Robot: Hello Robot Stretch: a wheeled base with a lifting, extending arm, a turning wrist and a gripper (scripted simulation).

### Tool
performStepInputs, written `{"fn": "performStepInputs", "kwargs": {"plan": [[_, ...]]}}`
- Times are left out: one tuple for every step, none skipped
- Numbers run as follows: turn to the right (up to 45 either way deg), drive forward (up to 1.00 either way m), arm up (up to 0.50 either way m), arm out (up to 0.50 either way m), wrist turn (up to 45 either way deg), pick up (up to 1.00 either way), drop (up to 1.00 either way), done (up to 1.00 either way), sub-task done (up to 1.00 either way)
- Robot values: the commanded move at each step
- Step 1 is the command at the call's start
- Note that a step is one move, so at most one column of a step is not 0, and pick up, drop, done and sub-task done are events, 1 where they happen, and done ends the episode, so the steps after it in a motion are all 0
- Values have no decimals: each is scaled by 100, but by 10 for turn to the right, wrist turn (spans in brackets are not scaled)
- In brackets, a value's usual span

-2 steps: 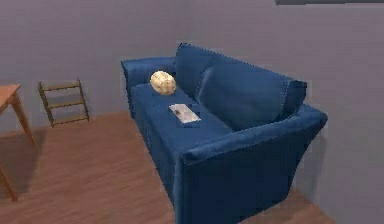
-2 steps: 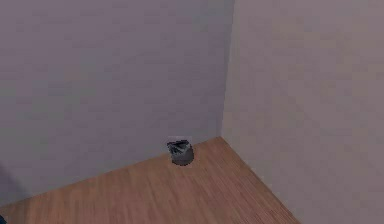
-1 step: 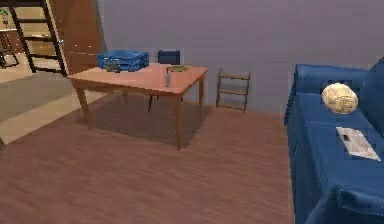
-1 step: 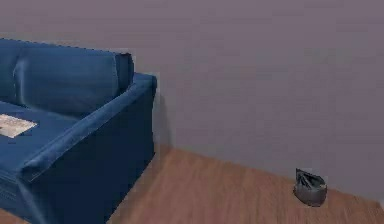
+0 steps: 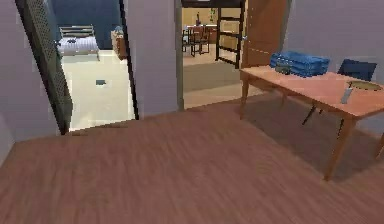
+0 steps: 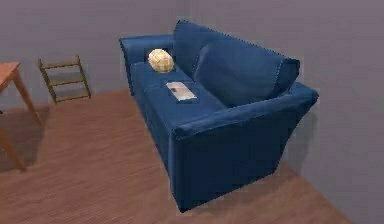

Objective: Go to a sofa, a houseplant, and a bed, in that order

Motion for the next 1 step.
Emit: {"fn": "performStepInputs", "kwargs": {"plan": [[-450,0,0,0,0,0,0,0,0]]}}
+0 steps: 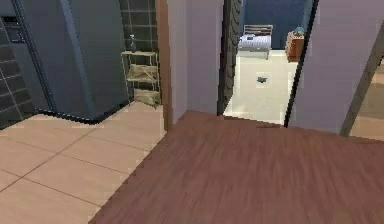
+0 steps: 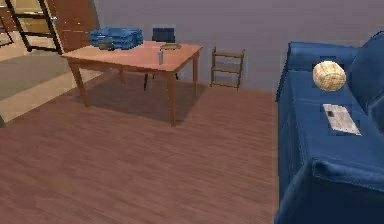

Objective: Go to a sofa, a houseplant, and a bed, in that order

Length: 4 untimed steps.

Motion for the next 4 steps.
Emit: {"fn": "performStepInputs", "kwargs": {"plan": [[-150,0,0,0,0,0,0,0,0],[0,70,0,0,0,0,0,0,0],[-270,0,0,0,0,0,0,0,0],[0,100,0,0,0,0,0,0,0]]}}
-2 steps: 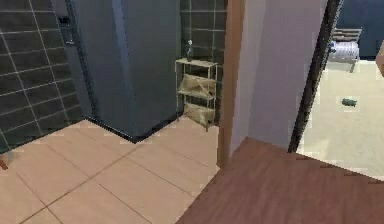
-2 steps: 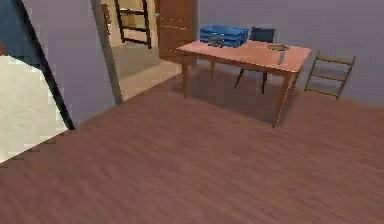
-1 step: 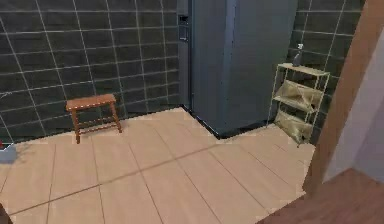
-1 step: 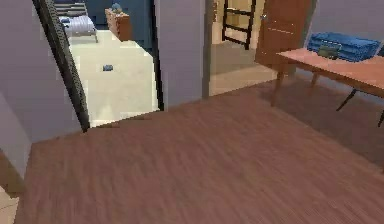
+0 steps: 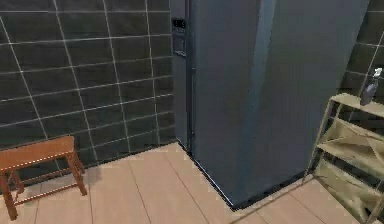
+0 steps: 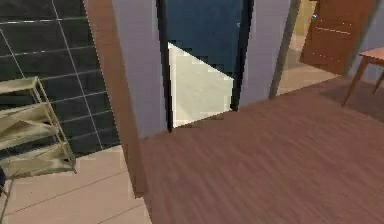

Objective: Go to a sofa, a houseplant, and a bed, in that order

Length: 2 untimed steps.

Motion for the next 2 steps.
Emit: {"fn": "performStepInputs", "kwargs": {"plan": [[-210,0,0,0,0,0,0,0,0],[0,5,0,0,0,0,0,0,0]]}}
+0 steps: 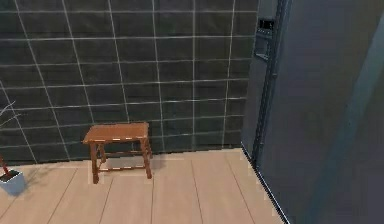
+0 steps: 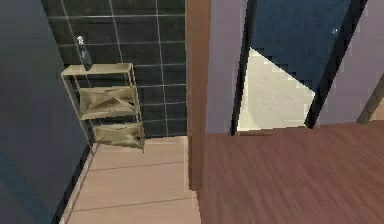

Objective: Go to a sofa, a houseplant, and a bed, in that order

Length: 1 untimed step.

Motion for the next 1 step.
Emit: {"fn": "performStepInputs", "kwargs": {"plan": [[-450,0,0,0,0,0,0,0,0]]}}
